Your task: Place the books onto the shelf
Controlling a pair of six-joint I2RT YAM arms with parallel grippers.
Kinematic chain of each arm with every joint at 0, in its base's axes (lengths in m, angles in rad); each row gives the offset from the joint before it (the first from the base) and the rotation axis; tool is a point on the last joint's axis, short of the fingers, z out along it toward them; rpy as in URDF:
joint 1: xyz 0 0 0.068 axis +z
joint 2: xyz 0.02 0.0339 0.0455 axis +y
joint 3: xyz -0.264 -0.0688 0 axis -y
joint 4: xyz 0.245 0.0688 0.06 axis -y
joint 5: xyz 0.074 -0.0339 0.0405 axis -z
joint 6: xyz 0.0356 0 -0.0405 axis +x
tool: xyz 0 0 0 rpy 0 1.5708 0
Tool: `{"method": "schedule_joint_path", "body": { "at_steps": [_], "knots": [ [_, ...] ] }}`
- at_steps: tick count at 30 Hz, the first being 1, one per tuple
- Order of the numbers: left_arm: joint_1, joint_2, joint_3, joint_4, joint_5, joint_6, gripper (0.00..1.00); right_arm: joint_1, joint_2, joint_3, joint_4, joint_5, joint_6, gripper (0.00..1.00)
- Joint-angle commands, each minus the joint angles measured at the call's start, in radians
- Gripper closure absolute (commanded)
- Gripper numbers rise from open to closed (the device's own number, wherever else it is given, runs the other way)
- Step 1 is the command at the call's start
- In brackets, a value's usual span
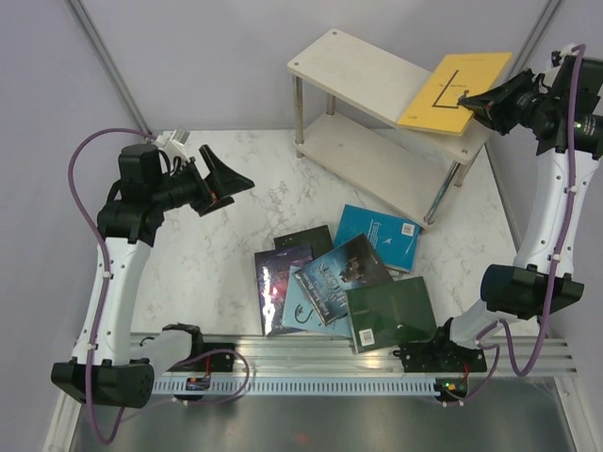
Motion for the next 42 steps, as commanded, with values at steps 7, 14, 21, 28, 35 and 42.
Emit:
{"method": "schedule_joint_path", "body": {
  "at_steps": [7,14,21,28,35,42],
  "knots": [
    [0.004,-0.030,-0.019,-0.031,-0.027,0.068,0.01,0.006,0.017,0.009,-0.089,0.155,-0.031,1.00],
    [0.001,-0.042,-0.037,-0.043,-0.031,0.078,0.01,0.006,0.000,-0.057,-0.185,0.252,-0.092,0.41],
    [-0.006,-0.025,-0.026,-0.049,-0.039,0.082,0.01,0.004,0.047,0.084,-0.326,0.360,-0.170,0.02],
    [-0.010,-0.016,-0.031,-0.058,-0.061,0.093,0.02,-0.008,0.011,0.080,-0.405,0.469,-0.247,0.02],
    [-0.015,0.010,-0.113,-0.109,-0.163,0.111,0.02,0.205,-0.120,0.210,-0.392,0.725,-0.321,0.05],
    [-0.175,0.081,-0.239,-0.089,-0.248,0.128,0.03,0.588,-0.491,-0.398,0.011,0.375,-0.242,0.02]
  ]
}}
